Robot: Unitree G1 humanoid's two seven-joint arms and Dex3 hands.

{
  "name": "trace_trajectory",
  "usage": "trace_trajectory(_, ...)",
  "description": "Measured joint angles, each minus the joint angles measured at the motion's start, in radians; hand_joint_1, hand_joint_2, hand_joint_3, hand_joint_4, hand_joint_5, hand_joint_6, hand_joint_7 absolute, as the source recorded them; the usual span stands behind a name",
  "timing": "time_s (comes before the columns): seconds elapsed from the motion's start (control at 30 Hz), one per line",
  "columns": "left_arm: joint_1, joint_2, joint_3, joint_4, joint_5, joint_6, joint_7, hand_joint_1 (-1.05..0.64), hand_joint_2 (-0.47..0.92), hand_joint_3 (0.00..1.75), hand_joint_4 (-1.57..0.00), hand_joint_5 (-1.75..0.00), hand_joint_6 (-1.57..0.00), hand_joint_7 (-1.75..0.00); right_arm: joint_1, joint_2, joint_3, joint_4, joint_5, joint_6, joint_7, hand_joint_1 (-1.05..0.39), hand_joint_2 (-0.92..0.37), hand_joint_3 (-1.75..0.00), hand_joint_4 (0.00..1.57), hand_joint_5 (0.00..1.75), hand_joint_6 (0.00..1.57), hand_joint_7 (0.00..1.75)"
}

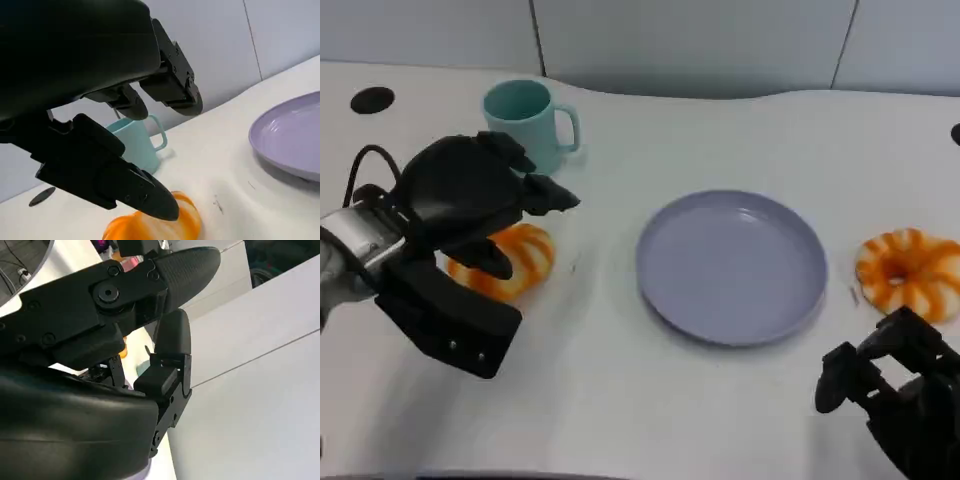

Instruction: Grasp the bread from the table and place it into the plate.

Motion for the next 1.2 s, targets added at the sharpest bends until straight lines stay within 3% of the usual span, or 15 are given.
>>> trace_trajectory(0.13, -0.010, -0.041, -0.028, 0.134, -0.007, 0.103, -0.112, -0.50, 0.70, 0.01, -0.41, -0.25, -0.52, 0.00, 0.009, -0.002, -0.003, -0.002, 0.010, 0.001, 0.000, -0.58, -0.92, -0.03, 0.59, 1.73, 0.73, 1.17)
trace_trajectory(0.43, -0.023, -0.077, -0.046, 0.196, -0.038, 0.183, -0.176, -0.46, 0.70, 0.00, -0.46, -0.18, -0.50, 0.00, 0.008, -0.002, 0.001, -0.002, 0.007, -0.006, 0.000, -0.59, -0.92, -0.05, 0.59, 1.74, 0.72, 1.18)
trace_trajectory(0.9, -0.023, -0.091, -0.023, 0.224, -0.115, 0.230, -0.159, -0.42, 0.67, 0.00, -0.47, -0.18, -0.49, 0.00, 0.009, -0.002, 0.001, -0.003, 0.007, -0.011, 0.000, -0.58, -0.92, -0.06, 0.59, 1.74, 0.70, 1.22)
trace_trajectory(0.93, -0.023, -0.092, -0.023, 0.224, -0.116, 0.231, -0.158, -0.30, 0.64, 0.00, -0.52, -0.22, -0.51, -0.01, 0.009, -0.002, 0.001, -0.003, 0.007, -0.011, 0.000, -0.58, -0.92, -0.06, 0.59, 1.74, 0.70, 1.22)
trace_trajectory(1.0, -0.022, -0.103, -0.015, 0.229, -0.132, 0.238, -0.152, -0.23, 0.62, 0.00, -0.55, -0.25, -0.53, -0.02, 0.009, -0.002, 0.001, -0.003, 0.008, -0.011, 0.000, -0.57, -0.92, -0.06, 0.58, 1.74, 0.69, 1.22)
trace_trajectory(1.07, -0.021, -0.123, -0.006, 0.235, -0.150, 0.250, -0.139, -0.14, 0.61, 0.00, -0.68, -0.33, -0.62, -0.05, 0.008, -0.002, 0.001, -0.003, 0.008, -0.011, 0.001, -0.57, -0.92, -0.06, 0.58, 1.74, 0.69, 1.22)
trace_trajectory(1.2, -0.019, -0.148, -0.004, 0.241, -0.154, 0.267, -0.108, -0.11, 0.61, 0.00, -0.71, -0.35, -0.66, -0.05, 0.009, -0.002, 0.001, -0.004, 0.010, -0.012, 0.001, -0.57, -0.92, -0.07, 0.57, 1.75, 0.68, 1.22)
